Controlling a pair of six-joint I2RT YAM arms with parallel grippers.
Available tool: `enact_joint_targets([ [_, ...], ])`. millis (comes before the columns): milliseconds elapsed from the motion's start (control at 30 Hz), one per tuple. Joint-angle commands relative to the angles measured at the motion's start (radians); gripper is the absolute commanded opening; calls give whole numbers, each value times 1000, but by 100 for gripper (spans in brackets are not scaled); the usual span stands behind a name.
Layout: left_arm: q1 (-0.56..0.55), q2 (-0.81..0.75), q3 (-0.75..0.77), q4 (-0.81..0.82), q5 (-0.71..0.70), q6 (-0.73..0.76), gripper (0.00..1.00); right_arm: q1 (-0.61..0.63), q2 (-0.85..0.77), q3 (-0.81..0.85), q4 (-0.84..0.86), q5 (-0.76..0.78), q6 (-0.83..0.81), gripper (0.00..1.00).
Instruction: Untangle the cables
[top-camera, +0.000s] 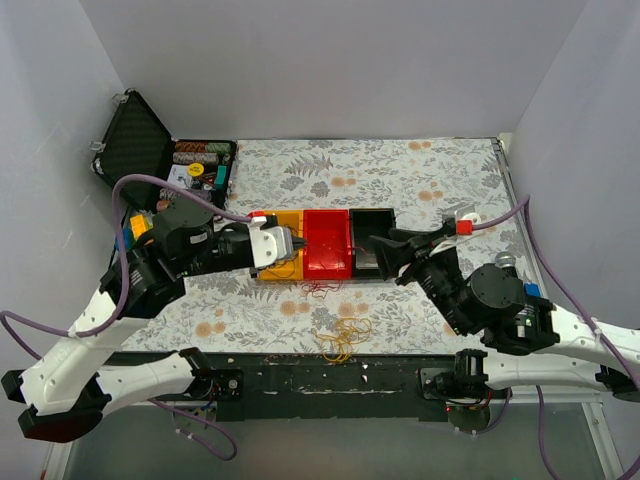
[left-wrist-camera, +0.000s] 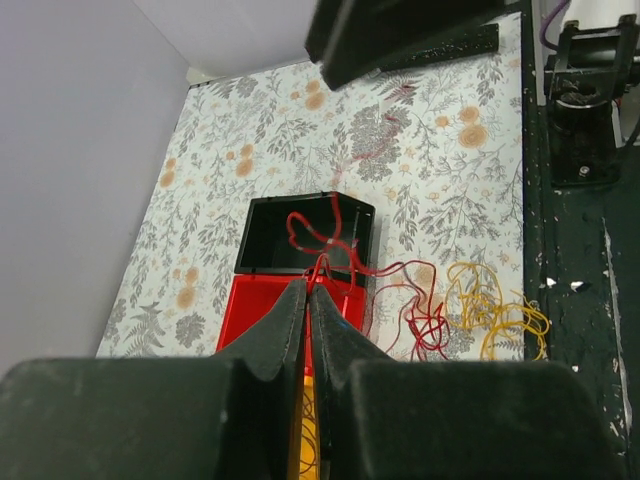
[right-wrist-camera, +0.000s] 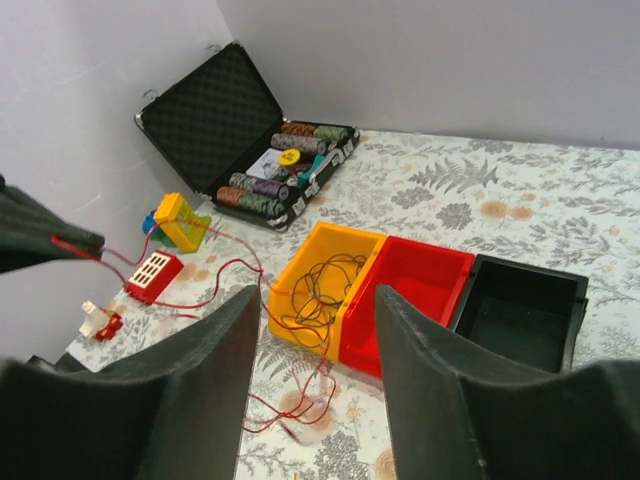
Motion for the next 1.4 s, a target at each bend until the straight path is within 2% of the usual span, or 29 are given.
enact_joint_targets([
  [0,3,25,53,70,-85,-76,0,-2,-30,-36,-9,-41,83,62],
  [67,3,41,71,101,-140,-116,0,-2,-52,-55,-9,-52,95,69],
  [200,3,94,120,127,-245,-161,0,-2,-89,-82,-15,-59,123,74],
  [400,3,114,148,141,-262,-163,0,-2,-89,-108,-51,-55,164,77],
  [533,3,109,133,222,-340,-159,0,-2,-72,-153,-119,-55,234,83],
  [667,3,124,105,303,-449,-169,0,-2,-54,-271,-122,-100,323,83],
  [867,3,157,27,374,-463,-196,0,-2,95,-395,-24,-177,389,84],
  [1000,3,209,-25,438,-490,-235,0,0,231,-376,-2,-181,412,84],
  [1100,3,252,-63,486,-516,-254,0,-2,264,-354,-61,-116,478,83],
  [1200,3,279,-114,545,-555,-253,0,-2,183,-381,-134,-29,575,80],
  [1367,3,331,-162,578,-644,-239,0,-2,-59,-470,-176,46,627,75],
])
